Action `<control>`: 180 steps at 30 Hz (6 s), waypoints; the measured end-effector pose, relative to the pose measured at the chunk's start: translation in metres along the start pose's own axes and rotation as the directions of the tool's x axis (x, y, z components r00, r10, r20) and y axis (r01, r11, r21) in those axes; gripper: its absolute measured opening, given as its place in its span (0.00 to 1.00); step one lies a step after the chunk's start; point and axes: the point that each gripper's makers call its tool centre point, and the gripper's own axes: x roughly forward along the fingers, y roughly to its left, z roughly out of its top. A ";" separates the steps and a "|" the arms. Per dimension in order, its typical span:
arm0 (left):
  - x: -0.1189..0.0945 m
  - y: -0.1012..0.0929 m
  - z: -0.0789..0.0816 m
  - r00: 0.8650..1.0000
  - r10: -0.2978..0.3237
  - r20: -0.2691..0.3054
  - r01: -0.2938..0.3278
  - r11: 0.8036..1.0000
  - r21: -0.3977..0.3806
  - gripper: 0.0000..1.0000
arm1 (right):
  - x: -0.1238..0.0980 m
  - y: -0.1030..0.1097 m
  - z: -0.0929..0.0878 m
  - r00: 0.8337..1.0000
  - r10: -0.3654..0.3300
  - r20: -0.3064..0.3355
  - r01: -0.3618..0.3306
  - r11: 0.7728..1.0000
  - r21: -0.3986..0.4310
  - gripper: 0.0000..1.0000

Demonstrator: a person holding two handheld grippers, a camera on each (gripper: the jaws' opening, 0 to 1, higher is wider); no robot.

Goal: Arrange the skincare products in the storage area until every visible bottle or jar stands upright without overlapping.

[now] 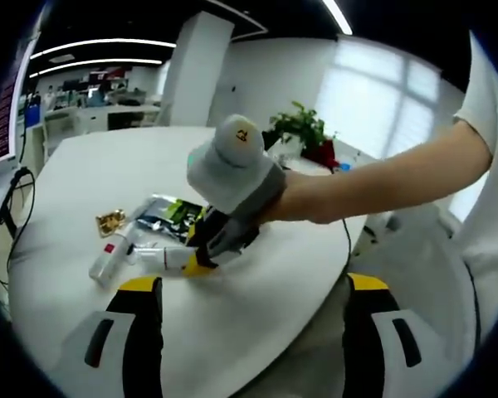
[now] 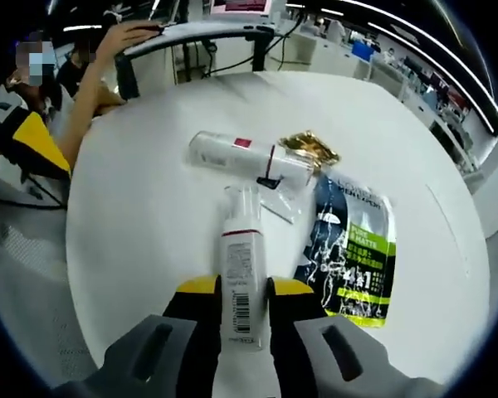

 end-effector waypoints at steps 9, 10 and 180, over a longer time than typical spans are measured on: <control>-0.003 0.006 0.004 0.999 0.012 0.030 -0.011 0.999 -0.043 0.83 | -0.007 0.001 0.002 0.998 -0.016 0.062 0.016 1.000 0.001 0.20; -0.003 0.006 0.004 0.999 0.013 0.033 -0.012 0.999 -0.047 0.83 | -0.009 0.004 0.003 0.997 -0.008 0.079 0.006 1.000 0.017 0.20; 0.201 -0.078 0.059 0.990 -0.102 -0.094 0.126 0.946 0.298 0.17 | -0.111 -0.053 -0.133 0.876 0.226 0.427 -0.190 0.974 -0.125 0.20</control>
